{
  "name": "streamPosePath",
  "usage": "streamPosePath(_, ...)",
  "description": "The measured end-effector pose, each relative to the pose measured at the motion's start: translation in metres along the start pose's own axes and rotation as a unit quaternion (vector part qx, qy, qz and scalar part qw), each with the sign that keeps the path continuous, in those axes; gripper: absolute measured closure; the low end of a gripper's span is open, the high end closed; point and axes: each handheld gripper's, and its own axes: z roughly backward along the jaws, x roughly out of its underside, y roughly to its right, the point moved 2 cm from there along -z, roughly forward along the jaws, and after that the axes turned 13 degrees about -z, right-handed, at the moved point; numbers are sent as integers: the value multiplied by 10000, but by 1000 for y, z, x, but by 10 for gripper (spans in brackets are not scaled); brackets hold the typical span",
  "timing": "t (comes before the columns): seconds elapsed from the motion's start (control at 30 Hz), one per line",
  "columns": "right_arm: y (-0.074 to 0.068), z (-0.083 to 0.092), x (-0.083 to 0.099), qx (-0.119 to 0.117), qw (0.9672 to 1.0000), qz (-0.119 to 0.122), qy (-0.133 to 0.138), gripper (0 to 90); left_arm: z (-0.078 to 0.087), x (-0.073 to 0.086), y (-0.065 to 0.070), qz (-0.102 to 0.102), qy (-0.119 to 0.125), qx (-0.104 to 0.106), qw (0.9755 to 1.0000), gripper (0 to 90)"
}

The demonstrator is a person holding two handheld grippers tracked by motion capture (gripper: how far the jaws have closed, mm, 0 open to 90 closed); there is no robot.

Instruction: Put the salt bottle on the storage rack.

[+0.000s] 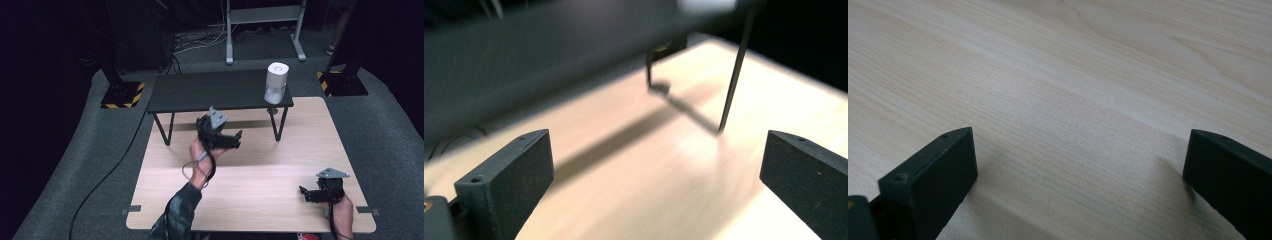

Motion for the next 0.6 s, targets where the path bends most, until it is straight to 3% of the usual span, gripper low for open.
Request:
streamPosePath(0.13, 0, 0, 0, 1, 10000, -2, 1, 0, 9, 51, 7, 265, -420, -126, 9987, 3)
streamPosePath(0.2, 0, 0, 0, 3, 10000, -1, 2, 0, 12, 79, 6, 539, -584, -107, 9968, 6)
streamPosePath(0.33, -1, 0, 0, 21, 10000, -10, 6, 0, 16, 111, 7, 750, -819, -138, 9937, 13)
streamPosePath(0.37, -1, 0, 0, 25, 10000, -13, 7, 0, 17, 125, 7, 858, -934, -129, 9918, 14)
streamPosePath(0.6, 0, 0, 0, 32, 10000, -44, 0, 0, 18, 147, 5, 1052, -1087, -79, 9885, 9)
